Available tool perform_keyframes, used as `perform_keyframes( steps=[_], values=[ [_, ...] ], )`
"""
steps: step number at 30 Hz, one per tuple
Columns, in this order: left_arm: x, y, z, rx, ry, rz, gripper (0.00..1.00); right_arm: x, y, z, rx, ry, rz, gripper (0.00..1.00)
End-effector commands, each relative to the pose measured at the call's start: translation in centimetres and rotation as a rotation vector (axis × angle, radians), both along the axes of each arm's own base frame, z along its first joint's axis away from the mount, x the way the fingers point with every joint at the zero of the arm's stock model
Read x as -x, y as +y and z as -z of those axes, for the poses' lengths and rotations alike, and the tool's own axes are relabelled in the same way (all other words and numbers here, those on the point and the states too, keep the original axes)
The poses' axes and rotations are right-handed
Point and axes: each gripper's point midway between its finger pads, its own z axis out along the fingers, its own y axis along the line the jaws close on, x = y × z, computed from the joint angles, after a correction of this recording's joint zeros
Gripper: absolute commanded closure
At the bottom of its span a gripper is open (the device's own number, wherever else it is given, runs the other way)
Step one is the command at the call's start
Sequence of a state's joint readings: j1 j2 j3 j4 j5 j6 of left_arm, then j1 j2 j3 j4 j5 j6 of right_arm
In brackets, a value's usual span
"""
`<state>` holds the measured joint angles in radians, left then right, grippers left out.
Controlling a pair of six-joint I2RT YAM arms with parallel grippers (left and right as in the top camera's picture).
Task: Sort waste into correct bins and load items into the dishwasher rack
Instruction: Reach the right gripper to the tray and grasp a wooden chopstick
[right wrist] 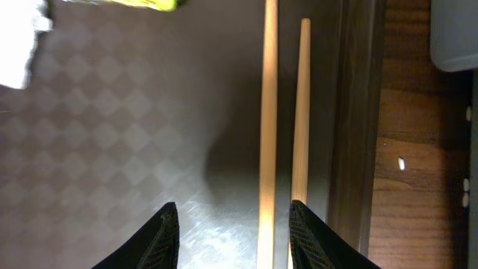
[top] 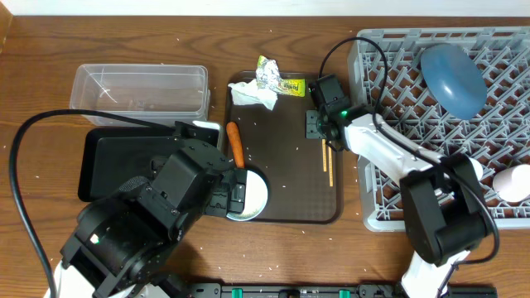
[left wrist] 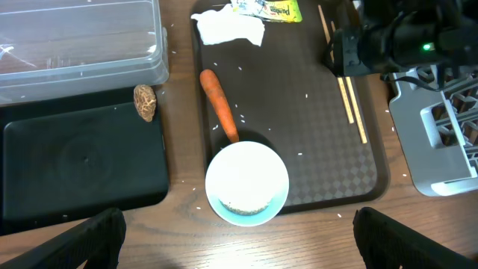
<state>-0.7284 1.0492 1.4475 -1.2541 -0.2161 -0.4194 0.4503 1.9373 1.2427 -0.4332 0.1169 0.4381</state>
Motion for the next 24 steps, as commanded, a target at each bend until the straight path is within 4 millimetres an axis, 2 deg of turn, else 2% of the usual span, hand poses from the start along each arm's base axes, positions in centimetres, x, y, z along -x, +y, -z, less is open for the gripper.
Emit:
perform_keyframes(
  steps=[1, 2, 5, 9, 11, 13, 15, 17, 19, 22, 24],
  values=[
    [0.0, 0.1, 0.3, -0.005, 0.01, -0.011, 0.02, -0.3, -0.6, 1.1, 0.039, 0.003, 0.031, 0.6],
    [0.0, 0.1, 0.3, -0.005, 0.011, -0.011, 0.02, -0.2, -0.7, 1.5, 0.041, 0.011, 0.035, 0.61],
    [0.0, 0.1, 0.3, -0.005, 0.011, -0.011, 0.02, 0.1, -0.6, 2.5, 0.036, 0.04, 0.043, 0.71],
    [0.0, 0.1, 0.3, -0.005, 0.011, -0.011, 0.02, 0.6, -0.4, 3.4, 0.031, 0.07, 0.035, 0.9],
    [0.0, 0.1, 0.3, -0.005, 0.011, -0.011, 0.02, 0.8, -0.4, 3.7, 0.033, 0.08, 0.033, 0.9],
    [0.0, 0.1, 0.3, -0.005, 0.011, -0.011, 0.02, 0.9, -0.4, 3.8, 0.032, 0.086, 0.032, 0.99],
    [0.0, 0.1, 0.3, -0.005, 0.011, -0.011, 0.02, 0.9, -0.4, 3.4, 0.03, 0.079, 0.031, 0.99],
    [0.1, 0.2, 0.3, -0.007, 0.014, -0.011, 0.02, 0.8, -0.2, 2.1, 0.022, 0.064, 0.014, 0.99],
    [0.1, 0.3, 0.4, -0.012, 0.018, -0.011, 0.02, 0.8, 0.2, -0.3, -0.009, 0.033, -0.026, 0.99],
    [0.2, 0.3, 0.4, -0.012, 0.019, -0.011, 0.02, 1.6, 1.9, -5.7, -0.118, -0.028, -0.149, 0.99],
    [0.2, 0.3, 0.4, -0.012, 0.019, -0.011, 0.02, 2.2, 2.1, -8.7, -0.157, -0.068, -0.192, 0.99]
  ],
)
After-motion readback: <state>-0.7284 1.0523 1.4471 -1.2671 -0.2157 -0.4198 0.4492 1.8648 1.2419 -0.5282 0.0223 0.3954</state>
